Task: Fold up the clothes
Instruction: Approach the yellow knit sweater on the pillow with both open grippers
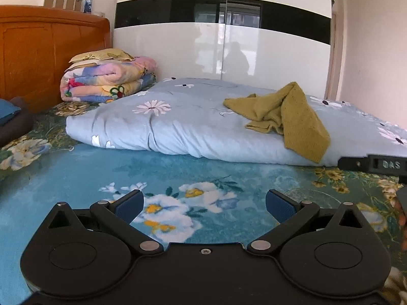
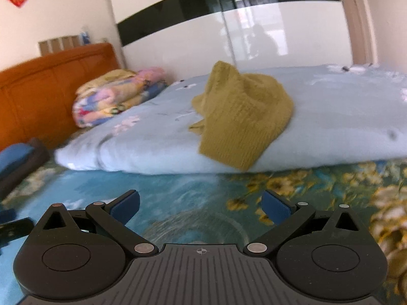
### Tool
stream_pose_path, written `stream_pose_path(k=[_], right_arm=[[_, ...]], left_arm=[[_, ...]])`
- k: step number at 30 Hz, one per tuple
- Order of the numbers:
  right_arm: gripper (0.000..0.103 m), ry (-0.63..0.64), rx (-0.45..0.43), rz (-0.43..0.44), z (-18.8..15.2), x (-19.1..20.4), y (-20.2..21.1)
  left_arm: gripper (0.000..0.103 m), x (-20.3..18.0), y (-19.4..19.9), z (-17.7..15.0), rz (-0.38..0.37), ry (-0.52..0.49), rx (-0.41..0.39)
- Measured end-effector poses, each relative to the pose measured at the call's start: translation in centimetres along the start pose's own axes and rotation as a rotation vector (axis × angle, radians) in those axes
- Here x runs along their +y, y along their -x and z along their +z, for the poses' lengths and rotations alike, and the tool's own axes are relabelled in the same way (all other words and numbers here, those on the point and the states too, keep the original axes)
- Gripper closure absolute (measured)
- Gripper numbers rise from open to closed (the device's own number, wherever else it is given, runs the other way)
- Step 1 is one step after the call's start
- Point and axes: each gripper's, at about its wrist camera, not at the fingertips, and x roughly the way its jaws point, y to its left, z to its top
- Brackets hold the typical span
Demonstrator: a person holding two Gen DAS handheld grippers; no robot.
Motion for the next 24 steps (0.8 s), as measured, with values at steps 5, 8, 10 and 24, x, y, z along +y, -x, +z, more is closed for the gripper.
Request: stream_pose_path(k=[5,8,10,24], right_arm=[[0.000,0.021,-0.029,-0.033,1.6,0.0,-2.6],[0.000,0.005,-0.032,-0.049,2.5,-0.7,-4.1],[0.000,-0.010,-0.033,-0.072,2.9,-1.4,-4.9],[0.001,-0.076,0.012,-0.137,4.6,-3.9,-8.9]], left_arm=[[0.002,-0.1,-2.1,1.1,-0.008,0.023,0.012],[0.002,0.1,-3.4,1.8,0.022,0.038,0.018],[0.002,0.3,-4.1,2.2,0.045,0.049,0.014],[0.002,0.9,-6.2,3.1,0.023,0.113,0.043]])
